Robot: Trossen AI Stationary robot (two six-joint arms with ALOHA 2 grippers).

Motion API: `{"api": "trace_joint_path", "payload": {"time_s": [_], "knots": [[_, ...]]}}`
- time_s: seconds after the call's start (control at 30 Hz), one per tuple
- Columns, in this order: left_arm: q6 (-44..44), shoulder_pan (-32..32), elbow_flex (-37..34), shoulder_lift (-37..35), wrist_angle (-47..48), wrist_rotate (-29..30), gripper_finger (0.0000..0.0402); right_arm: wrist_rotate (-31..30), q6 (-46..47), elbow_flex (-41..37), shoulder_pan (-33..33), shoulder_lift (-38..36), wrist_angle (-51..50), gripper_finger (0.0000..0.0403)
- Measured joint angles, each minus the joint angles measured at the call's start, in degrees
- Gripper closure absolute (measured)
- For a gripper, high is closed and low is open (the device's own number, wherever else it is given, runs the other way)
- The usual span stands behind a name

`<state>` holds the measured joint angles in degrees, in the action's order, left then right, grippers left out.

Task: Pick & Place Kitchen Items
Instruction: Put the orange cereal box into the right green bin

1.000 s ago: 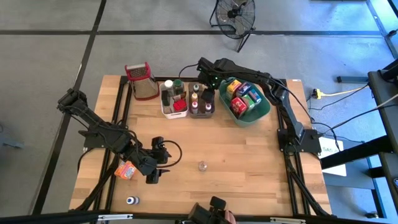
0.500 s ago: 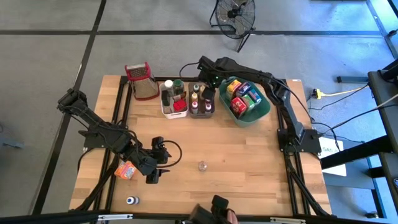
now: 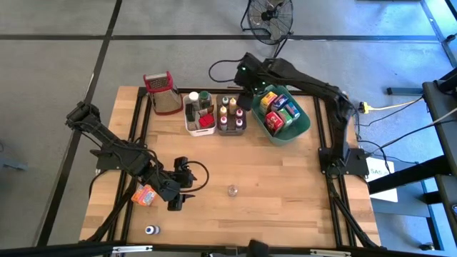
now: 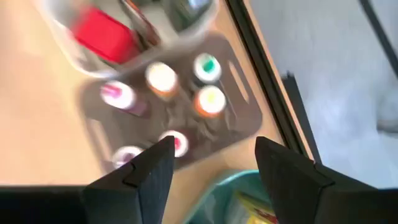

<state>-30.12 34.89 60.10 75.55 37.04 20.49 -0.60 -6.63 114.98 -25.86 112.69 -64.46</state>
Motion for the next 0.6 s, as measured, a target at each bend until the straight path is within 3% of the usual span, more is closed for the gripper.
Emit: {"api": "trace_joint_path", "payload": {"time_s": [0.3,0.4,0.6], "knots": [[0.15,0.0,0.0,0.0,0.02,0.06,0.0121,5.5,2.31,0.11,8.77,-9.71,0.4,0.0176],[0.25,0.03,0.0,0.0,0.04,0.45,0.0121,11.1,2.33,0.11,11.86,-10.83,0.46,0.0176],[0.25,1.27,0.0,0.0,0.02,0.86,0.0121,12.37,5.46,0.07,17.8,-11.03,0.65,0.0176]]}}
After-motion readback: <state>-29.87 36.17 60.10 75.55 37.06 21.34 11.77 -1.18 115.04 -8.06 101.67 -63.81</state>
